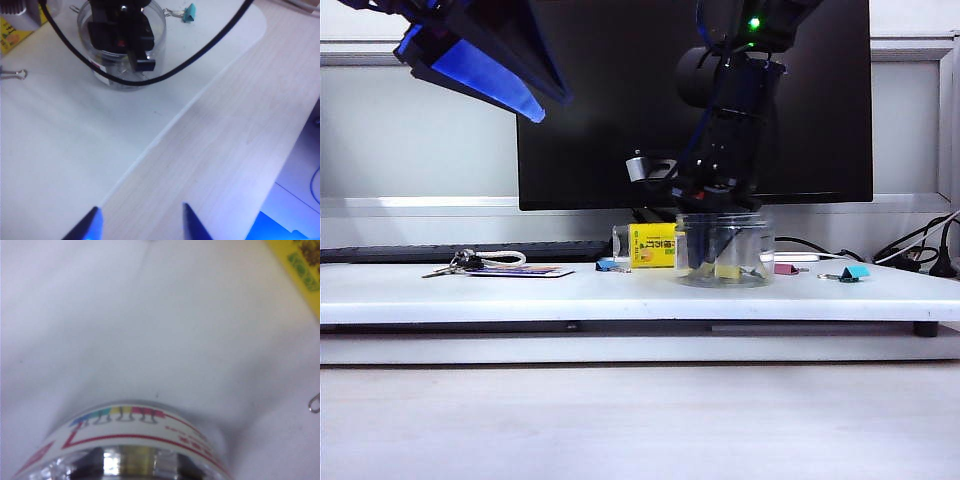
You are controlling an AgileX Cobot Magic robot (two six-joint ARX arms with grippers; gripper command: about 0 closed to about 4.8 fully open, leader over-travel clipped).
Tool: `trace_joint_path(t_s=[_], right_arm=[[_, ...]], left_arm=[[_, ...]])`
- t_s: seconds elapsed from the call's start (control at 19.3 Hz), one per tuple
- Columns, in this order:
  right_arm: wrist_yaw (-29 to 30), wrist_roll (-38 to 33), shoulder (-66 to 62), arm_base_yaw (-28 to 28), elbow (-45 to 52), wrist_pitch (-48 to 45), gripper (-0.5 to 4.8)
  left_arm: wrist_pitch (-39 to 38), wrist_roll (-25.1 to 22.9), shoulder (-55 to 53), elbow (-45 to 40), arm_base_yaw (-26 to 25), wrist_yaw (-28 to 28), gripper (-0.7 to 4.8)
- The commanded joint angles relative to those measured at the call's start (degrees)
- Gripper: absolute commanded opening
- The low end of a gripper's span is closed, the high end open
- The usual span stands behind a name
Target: Take the clips out of the round transparent plastic box and place them on the table.
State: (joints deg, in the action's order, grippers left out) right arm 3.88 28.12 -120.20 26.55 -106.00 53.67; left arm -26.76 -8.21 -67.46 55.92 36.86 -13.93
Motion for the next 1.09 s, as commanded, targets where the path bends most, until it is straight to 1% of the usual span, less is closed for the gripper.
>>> trace_joint_path(t_s=[0.05, 0.31, 0.42, 0.57, 0.73, 0.78, 0.83, 1.09], right_arm=[[-0.4, 0.1, -0.2, 0.0, -0.1, -0.1, 1.9], [-2.6, -0.1, -1.3, 0.0, -0.1, 0.0, 1.87], [-3.0, -0.3, -1.9, 0.0, -0.1, -0.2, 1.39], [-4.2, -0.5, -2.0, 0.0, -0.1, -1.2, 1.36], [-4.2, -0.9, -2.1, -0.1, -0.1, -1.4, 1.34], [-4.2, -0.9, -2.4, -0.1, -0.1, -1.4, 1.21], [-4.2, -1.1, -2.5, -0.1, -0.1, -1.2, 0.96], [-4.2, -1.6, -2.7, -0.1, -0.1, -1.3, 0.92]], left_arm=[[0.6, -0.7, 0.1, 0.3, 0.0, -0.4, 2.15], [0.5, -1.3, 0.1, 0.3, 0.0, -0.4, 2.15], [0.5, -1.3, 0.1, 0.3, 0.0, -0.4, 2.15], [0.5, -1.5, 0.1, 0.3, 0.0, -0.4, 2.15], [0.5, -1.5, 0.1, 0.3, 0.0, -0.3, 2.15], [0.5, -1.5, 0.1, 0.3, 0.0, -0.4, 2.15], [0.5, -1.5, 0.1, 0.3, 0.0, -0.3, 2.15], [0.4, -1.5, 0.1, 0.3, 0.0, -0.3, 2.15]])
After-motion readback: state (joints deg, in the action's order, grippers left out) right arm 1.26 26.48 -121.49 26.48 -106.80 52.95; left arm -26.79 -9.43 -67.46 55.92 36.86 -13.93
